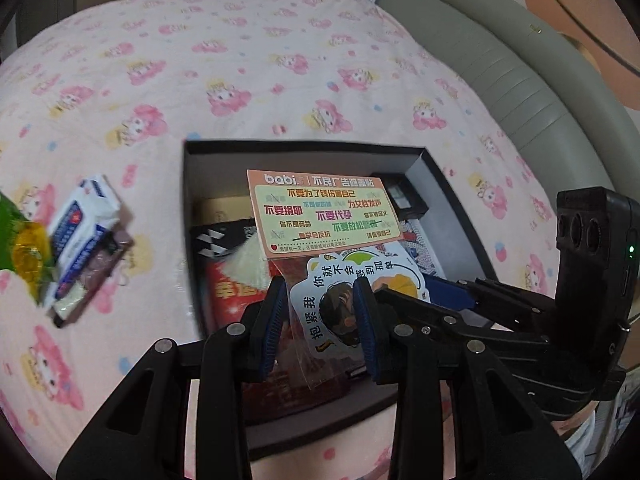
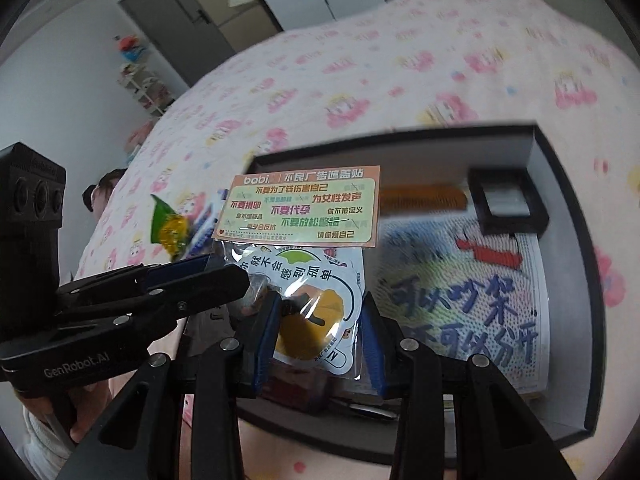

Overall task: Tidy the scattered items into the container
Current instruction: 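Carry the clear sleeve with the right gripper over the black box, then lower the sleeve into the box and open the right gripper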

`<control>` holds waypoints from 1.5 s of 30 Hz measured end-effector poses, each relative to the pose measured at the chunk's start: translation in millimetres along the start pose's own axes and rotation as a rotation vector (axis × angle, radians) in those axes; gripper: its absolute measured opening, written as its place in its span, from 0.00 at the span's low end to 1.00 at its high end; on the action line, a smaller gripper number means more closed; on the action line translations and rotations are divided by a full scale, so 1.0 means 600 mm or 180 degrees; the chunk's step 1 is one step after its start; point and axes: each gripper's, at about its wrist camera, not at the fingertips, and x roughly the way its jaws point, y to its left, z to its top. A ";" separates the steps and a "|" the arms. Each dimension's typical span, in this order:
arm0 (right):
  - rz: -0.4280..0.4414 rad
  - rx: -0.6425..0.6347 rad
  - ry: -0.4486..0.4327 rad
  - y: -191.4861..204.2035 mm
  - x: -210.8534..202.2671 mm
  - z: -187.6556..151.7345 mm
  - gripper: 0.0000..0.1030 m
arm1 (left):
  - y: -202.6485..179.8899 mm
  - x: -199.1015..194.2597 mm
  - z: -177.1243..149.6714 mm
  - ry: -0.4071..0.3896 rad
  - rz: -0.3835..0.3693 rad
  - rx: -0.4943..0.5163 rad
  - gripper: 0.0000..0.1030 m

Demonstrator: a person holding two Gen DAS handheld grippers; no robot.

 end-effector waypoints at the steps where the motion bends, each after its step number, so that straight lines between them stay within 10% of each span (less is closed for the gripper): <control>1: -0.0018 0.0056 0.0048 -0.014 0.007 -0.001 0.34 | -0.005 0.016 0.001 0.0056 0.0020 0.0009 0.32; 24: -0.1338 0.0428 0.0200 -0.114 0.014 -0.009 0.37 | -0.002 0.125 0.010 0.0584 0.0317 -0.0528 0.33; 45: -0.1248 0.0433 0.0176 -0.118 -0.021 -0.034 0.42 | -0.058 0.172 0.024 0.0718 0.0056 -0.0360 0.34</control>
